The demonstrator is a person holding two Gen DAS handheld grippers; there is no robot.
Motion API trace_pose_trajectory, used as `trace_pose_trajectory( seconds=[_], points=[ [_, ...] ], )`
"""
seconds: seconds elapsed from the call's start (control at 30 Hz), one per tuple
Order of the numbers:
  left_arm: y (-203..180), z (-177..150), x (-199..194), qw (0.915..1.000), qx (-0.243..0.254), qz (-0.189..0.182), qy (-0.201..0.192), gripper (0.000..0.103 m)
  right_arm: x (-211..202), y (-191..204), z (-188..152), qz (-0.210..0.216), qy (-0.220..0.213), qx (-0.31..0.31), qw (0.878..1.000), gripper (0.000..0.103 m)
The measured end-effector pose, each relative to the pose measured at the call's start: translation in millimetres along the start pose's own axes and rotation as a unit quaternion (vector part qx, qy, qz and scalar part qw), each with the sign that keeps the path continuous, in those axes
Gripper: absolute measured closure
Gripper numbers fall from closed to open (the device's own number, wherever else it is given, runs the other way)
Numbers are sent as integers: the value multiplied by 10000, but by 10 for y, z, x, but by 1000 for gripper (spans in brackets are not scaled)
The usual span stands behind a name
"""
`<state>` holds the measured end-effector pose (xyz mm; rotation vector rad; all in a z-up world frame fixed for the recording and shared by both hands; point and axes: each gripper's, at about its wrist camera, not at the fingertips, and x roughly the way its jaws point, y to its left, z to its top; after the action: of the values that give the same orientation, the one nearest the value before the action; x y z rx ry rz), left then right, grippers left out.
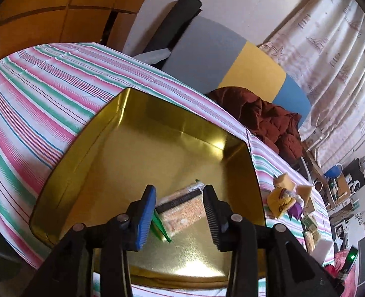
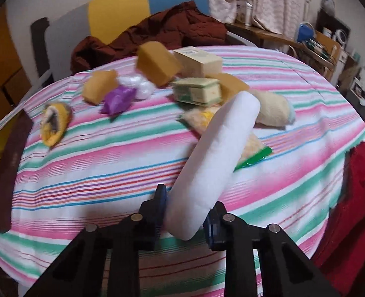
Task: Organize objects
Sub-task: 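Drop the biscuit pack into the tray with the left tool while the right carries the sponge, then lower the white sponge into the gold tray and open the right tool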
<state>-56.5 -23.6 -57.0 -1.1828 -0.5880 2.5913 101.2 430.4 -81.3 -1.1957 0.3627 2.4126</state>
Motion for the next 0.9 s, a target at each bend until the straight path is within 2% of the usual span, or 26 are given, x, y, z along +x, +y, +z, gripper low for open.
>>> trace_pose_trajectory(
  seconds=[0.1, 0.23, 0.33, 0.47, 0.63, 0.9],
  points=[
    [-25, -64, 29, 9999, 27, 98, 128, 64, -138, 234, 65, 310, -101, -152, 9994, 76],
    [-49, -148, 71, 9992, 89, 216, 321, 64, -374, 735, 202, 999, -275, -532, 9932, 76],
    [-32, -183, 35, 9991, 97, 260, 321, 64, -505, 1261, 274, 1671, -300, -916, 9812, 76],
    [21, -185, -92, 9990, 132, 392, 189, 64, -562, 1894, 279, 2238, -228, -1345, 9651, 76],
    [151, -126, -258, 9981, 119, 611, -12, 63, -492, 2583, 146, 2557, 13, -1840, 9491, 76],
    [256, -51, -348, 9974, -100, 696, -124, 63, -194, 3160, -11, 2450, 301, -2222, 9432, 74]
  ],
)
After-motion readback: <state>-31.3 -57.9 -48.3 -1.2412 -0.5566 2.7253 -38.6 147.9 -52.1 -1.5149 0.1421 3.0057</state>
